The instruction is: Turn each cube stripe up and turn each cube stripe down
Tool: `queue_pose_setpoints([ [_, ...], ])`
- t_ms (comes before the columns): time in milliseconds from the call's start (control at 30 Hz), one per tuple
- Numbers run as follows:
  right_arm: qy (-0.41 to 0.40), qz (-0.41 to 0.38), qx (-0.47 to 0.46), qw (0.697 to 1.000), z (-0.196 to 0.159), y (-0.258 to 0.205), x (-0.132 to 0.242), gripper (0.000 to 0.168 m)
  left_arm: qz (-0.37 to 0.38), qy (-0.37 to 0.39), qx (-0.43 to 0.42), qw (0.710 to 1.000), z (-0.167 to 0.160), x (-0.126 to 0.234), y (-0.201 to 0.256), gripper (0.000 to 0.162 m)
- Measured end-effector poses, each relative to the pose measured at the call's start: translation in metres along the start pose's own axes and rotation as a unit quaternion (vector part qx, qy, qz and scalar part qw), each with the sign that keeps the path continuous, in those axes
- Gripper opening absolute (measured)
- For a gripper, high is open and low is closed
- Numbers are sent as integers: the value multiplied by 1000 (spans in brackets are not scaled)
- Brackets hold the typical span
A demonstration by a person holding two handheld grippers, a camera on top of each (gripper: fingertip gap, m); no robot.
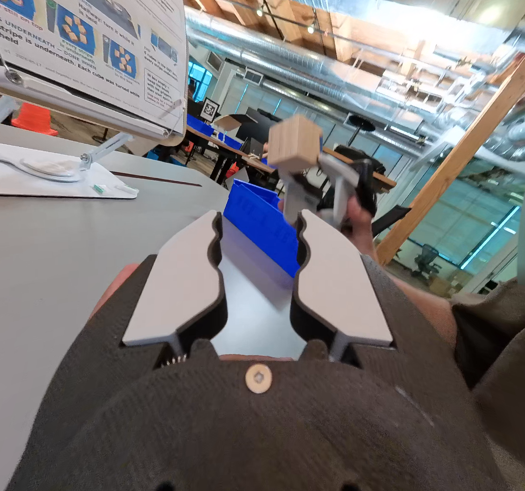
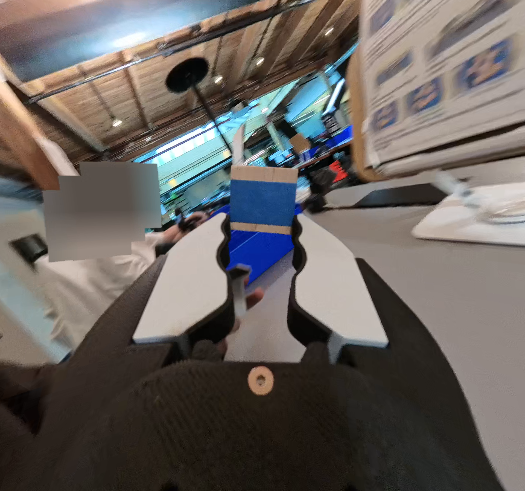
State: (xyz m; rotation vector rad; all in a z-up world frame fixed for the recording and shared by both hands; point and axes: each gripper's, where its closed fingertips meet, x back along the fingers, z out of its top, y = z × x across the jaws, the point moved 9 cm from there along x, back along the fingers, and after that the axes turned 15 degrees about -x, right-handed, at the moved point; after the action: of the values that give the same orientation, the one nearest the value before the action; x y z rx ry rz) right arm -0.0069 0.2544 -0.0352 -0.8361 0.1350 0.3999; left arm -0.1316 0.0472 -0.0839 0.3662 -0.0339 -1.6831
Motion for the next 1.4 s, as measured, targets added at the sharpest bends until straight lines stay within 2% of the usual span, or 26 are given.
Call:
queue_pose_setpoints([
  [67, 43, -47, 27, 998, 43, 0, 17, 42, -8, -19, -9, 1000, -4, -4, 3, 51],
  [167, 99, -177, 103, 974, 106, 12, 59, 42, -18, -39, -19, 999, -10, -11, 8, 51],
  [233, 72, -287, 142, 944, 134, 34, 91, 42, -21, -54, -32, 998, -13, -15, 10, 51],
  [300, 32, -401, 161, 901, 148, 62, 124, 42, -16, -74, -46, 996, -17, -18, 10, 52],
  [400, -44, -510, 123, 850, 143, 104, 162, 43, -4, -115, -57, 992, -27, -25, 7, 63],
  [500, -128, -551, 35, 824, 123, 134, 180, 43, -12, -141, -73, 987, -34, -31, 7, 64],
  [567, -164, -563, 7, 810, 110, 146, 183, 43, -10, -156, -94, 983, -38, -35, 8, 64],
  [700, -195, -600, 27, 775, 105, 151, 181, 43, -7, -179, -138, 974, -43, -39, 8, 64],
  [800, -201, -614, 36, 762, 104, 151, 180, 43, -4, -181, -143, 973, -43, -38, 8, 64],
  [933, -207, -616, 32, 760, 103, 150, 180, 48, -4, -170, -126, 977, -39, -34, 5, 64],
  [1033, -207, -607, 29, 767, 104, 144, 179, 58, 4, -154, -107, 982, -34, -29, 0, 64],
  [1100, -196, -598, 49, 776, 111, 130, 174, 58, 12, -142, -93, 985, -30, -26, -3, 64],
  [1167, -180, -571, 82, 797, 119, 108, 162, 56, 20, -131, -82, 988, -27, -24, -6, 64],
  [1233, -165, -518, 123, 830, 123, 76, 142, 55, 28, -129, -79, 988, -26, -22, -9, 64],
  [1300, -153, -438, 169, 869, 119, 41, 116, 54, 33, -125, -73, 989, -25, -22, -11, 64],
  [1400, -141, -298, 220, 918, 95, 0, 75, 52, 32, -123, -60, 990, -24, -22, -12, 63],
])
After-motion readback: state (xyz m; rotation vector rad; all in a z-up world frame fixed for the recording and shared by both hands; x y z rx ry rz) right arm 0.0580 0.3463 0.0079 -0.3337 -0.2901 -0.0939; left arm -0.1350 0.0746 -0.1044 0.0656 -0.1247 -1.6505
